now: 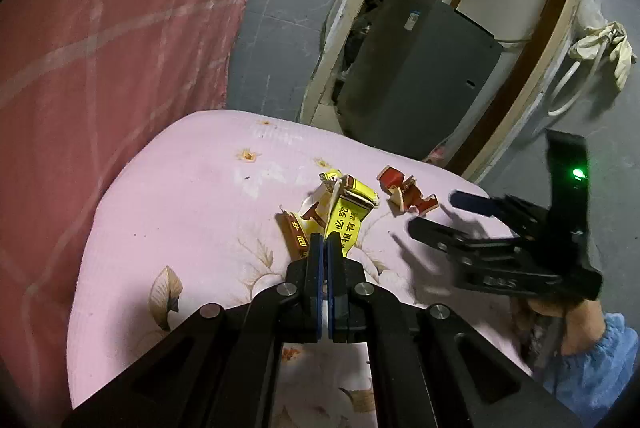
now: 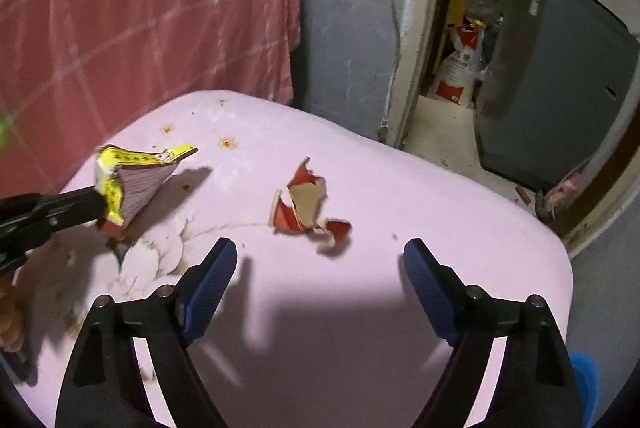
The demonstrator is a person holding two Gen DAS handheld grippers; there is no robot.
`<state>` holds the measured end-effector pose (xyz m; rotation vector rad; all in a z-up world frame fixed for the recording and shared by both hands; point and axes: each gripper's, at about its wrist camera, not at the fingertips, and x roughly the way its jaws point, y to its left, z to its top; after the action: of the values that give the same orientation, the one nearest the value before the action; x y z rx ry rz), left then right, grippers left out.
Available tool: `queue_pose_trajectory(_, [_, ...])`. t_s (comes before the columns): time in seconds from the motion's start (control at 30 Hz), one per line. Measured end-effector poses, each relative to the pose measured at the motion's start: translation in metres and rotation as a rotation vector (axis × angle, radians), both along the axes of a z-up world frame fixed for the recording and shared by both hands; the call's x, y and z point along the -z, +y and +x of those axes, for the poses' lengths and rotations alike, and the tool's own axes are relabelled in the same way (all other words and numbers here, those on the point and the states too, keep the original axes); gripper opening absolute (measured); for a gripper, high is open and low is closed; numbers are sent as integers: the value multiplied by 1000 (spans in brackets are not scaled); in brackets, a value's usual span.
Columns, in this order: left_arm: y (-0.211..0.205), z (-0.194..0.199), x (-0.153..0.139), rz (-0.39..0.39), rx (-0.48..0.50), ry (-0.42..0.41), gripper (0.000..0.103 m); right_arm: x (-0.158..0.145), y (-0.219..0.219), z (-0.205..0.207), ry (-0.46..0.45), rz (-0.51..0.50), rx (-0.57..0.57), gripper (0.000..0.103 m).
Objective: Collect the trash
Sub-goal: 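Grasp the yellow snack bag with the left tool while the right tool grasps red wrapper bits, then carry both held pieces over the blue bucket and open both tools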
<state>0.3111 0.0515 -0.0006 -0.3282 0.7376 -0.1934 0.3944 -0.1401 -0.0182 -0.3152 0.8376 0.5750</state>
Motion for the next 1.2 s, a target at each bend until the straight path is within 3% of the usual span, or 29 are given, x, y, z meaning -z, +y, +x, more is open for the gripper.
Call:
queue_pose_trajectory(0.17, [1,-3,-1,-8,5,-4,0,2,16,12,-11,-26,-26,68])
queue_pose_trajectory(0.23, [1,-3,-1,-3,9,-8,0,5,17,18,5,-27,-27,44])
queue_pose_trajectory(0.27, [-1,-4,-1,3,12,-11,0,7,16,18,14,-26,-27,40])
queue_pose_trajectory(0.4, [-8,-10,-3,22,44,-33,0,5,10,15,28,15,-38,31])
queue_pose_trajectory(0.5, [-19,-17,-8,59,78,-67,0,1,5,7,13,28,-45,16])
queue_pose_trajectory(0.6, [-32,-25,-13,86,95,-92,0,-3,-1,-4,-14,42,-45,13])
queue_pose_trajectory(0.63, [-35,-28,-14,92,100,-97,0,-6,-4,-9,-23,49,-44,6])
queue_pose_trajectory(0.93, [-51,-51,-25,115,125,-167,0,-29,-39,-59,-131,119,-8,5])
queue_pose_trajectory(1.2, [-83,-80,-55,98,130,-341,0,-73,-92,-128,-360,290,101,5])
